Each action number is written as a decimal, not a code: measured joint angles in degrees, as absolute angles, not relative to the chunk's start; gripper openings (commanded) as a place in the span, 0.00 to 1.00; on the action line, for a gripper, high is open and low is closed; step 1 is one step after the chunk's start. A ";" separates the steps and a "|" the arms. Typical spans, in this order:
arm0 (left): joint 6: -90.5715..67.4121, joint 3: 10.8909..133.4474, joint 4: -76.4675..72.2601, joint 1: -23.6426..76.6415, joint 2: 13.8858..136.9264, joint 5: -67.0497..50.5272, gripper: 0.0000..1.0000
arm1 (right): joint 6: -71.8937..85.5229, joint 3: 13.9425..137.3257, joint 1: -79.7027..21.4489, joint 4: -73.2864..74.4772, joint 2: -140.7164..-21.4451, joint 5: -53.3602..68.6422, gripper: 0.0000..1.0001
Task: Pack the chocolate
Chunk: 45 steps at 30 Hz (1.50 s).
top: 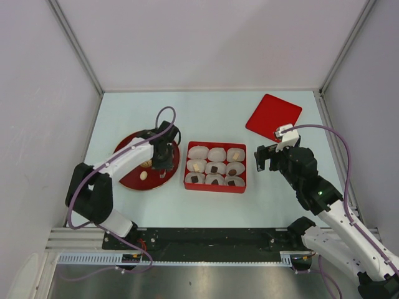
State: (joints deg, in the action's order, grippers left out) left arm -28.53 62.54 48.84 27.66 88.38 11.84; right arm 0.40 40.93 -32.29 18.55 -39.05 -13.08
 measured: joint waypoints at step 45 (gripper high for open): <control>-28.03 87.05 48.49 49.15 104.57 12.69 0.24 | 0.40 40.88 -32.56 18.57 -38.28 -13.08 1.00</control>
State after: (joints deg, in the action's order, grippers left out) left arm -28.03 87.05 48.49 49.15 104.57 12.69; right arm 0.40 40.88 -32.56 18.57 -38.28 -13.08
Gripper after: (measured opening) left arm 0.372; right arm 0.994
